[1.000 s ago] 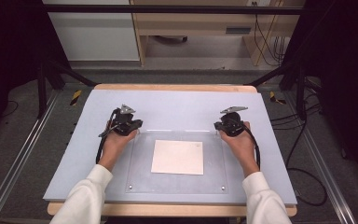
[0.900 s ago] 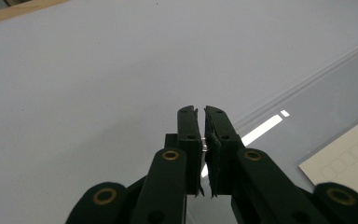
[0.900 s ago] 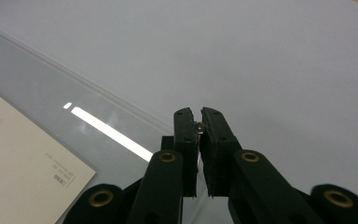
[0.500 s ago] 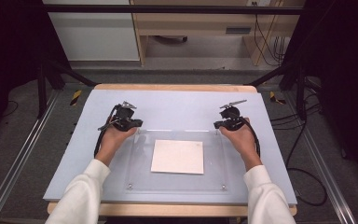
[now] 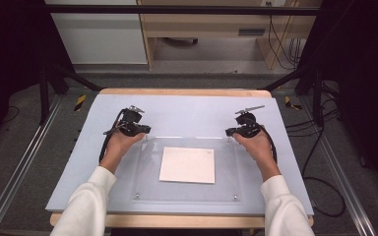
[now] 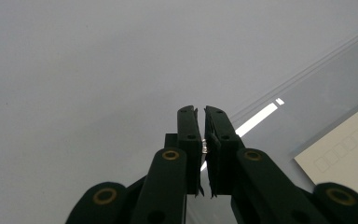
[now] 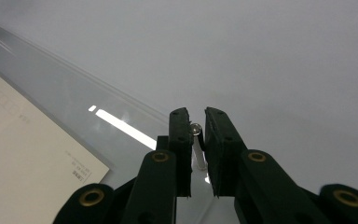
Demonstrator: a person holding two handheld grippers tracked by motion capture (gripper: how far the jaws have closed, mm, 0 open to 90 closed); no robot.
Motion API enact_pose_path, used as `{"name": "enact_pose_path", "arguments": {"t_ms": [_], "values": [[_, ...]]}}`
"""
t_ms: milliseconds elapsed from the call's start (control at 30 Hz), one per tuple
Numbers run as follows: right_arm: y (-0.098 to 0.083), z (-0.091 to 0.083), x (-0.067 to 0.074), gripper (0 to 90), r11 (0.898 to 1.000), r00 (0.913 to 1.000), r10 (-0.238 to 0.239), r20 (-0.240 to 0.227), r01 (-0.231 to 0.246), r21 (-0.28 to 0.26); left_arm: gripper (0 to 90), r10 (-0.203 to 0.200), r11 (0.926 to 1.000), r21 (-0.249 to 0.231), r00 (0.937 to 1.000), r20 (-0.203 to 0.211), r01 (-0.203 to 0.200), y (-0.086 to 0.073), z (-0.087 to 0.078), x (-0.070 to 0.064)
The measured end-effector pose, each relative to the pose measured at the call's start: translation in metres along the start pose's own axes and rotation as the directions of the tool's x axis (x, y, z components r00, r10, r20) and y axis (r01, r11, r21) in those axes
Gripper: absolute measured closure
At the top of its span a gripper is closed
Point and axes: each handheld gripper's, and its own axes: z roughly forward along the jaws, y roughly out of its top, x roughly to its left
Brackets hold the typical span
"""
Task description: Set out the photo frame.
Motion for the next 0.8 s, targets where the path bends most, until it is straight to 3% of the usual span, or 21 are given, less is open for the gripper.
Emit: {"name": "enact_pose_path", "arguments": {"t_ms": [67,133,233,333,533,667,800], "values": [[-0.001,-0.001,0.001,78.7,1.0,1.0,-0.004,0.001,0.004,0.001,84.5,0.006,0.9999,0.013,1.0,-0.001,-0.006,0.001,0.0,0.0],[-0.002,-0.005,0.003,70.3,1.0,0.9993,-0.026,0.028,0.026,-0.004,84.5,0.008,0.9998,0.02,1.0,0.001,-0.008,0.001,-0.001,0.0],[-0.008,-0.02,0.007,59.4,0.994,0.994,-0.076,0.079,0.081,-0.072,84.4,-0.005,0.9999,0.013,1.0,-0.001,0.005,0.001,0.0,0.0],[-0.023,-0.038,0.017,51.5,0.98,0.982,-0.131,0.136,0.149,-0.131,84.4,0.011,0.9993,0.035,0.9999,-0.002,-0.011,0.002,0.0,0.001],[-0.061,-0.061,0.036,29.9,0.955,0.9677,-0.18,0.176,0.215,-0.205,84.4,0.006,0.9989,0.046,1.0,-0.005,-0.006,0.004,0.0,0.002],[-0.083,-0.078,0.049,20.9,0.937,0.9615,-0.197,0.192,0.242,-0.251,84.4,-0.002,0.9981,0.061,0.9999,-0.016,0.003,0.005,0.001,0.002],[-0.097,-0.087,0.058,19.1,0.932,0.9589,-0.2,0.202,0.25,-0.264,84.5,-0.012,0.9971,0.075,0.9996,-0.025,0.014,0.008,0.002,0.002]]}}
